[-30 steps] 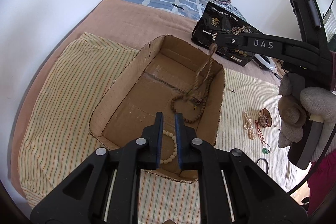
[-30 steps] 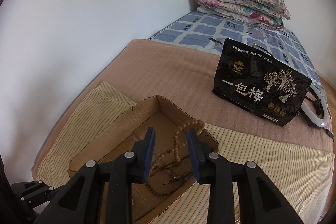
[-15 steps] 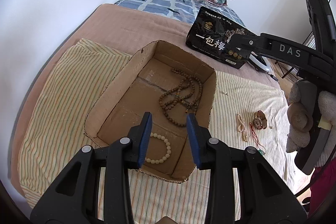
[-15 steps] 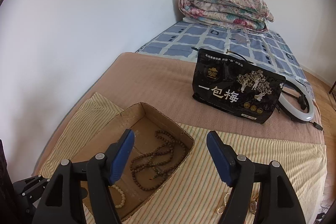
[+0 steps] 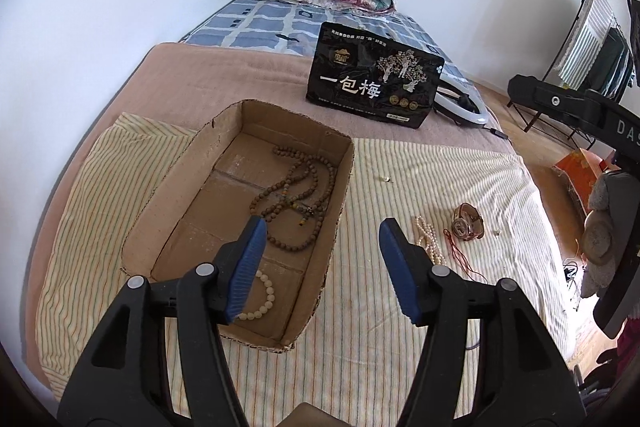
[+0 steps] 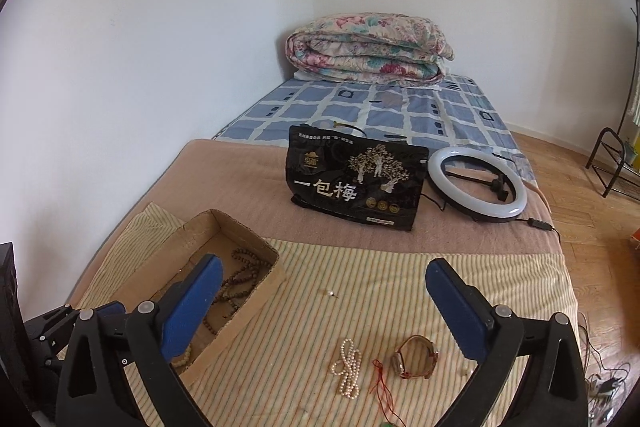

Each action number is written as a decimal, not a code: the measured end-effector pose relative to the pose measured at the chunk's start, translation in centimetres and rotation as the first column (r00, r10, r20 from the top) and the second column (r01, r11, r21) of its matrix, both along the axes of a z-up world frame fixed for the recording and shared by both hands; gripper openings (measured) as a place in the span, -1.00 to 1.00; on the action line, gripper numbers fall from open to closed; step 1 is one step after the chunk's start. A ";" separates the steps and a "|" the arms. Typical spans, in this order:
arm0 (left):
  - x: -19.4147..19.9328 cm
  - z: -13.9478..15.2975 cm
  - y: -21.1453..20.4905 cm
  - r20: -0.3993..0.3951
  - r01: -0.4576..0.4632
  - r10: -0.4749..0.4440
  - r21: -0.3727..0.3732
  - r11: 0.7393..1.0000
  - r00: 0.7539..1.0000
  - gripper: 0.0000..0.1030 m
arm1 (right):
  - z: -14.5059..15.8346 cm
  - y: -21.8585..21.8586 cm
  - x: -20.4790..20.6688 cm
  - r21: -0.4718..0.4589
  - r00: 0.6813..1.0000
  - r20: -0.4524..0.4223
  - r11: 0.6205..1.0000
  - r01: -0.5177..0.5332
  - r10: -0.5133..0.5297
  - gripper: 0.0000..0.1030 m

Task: Organize jewelry
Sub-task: 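Move both tools back toward the pearl necklace and jade pendant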

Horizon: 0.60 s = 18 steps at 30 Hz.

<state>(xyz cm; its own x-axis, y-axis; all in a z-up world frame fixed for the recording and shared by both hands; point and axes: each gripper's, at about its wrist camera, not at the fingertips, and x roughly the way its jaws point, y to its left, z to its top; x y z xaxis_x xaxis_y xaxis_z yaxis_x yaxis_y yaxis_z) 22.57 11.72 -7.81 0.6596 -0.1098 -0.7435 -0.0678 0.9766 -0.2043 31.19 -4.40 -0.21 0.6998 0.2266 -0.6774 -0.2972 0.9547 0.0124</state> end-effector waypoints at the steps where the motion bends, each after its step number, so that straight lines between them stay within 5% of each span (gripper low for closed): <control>1: 0.0 0.1 -0.5 0.006 0.009 -0.009 0.009 1.000 1.000 0.21 | 0.2 -0.9 -0.4 0.004 1.000 0.009 1.000 0.015 -0.015 0.99; 18: 2.2 -2.1 -8.6 -0.059 0.136 -0.131 0.076 0.988 0.990 0.21 | -2.4 -12.5 -6.5 -0.028 0.995 -0.058 0.996 0.080 -0.082 0.99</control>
<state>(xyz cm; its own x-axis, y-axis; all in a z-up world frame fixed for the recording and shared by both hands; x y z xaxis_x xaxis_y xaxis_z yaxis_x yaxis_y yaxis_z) 24.78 3.13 -9.88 0.6020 -0.1331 -0.7873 0.0556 0.9906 -0.1249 24.72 -16.86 -2.66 0.6739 0.1530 -0.7228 -0.2183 0.9759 0.0030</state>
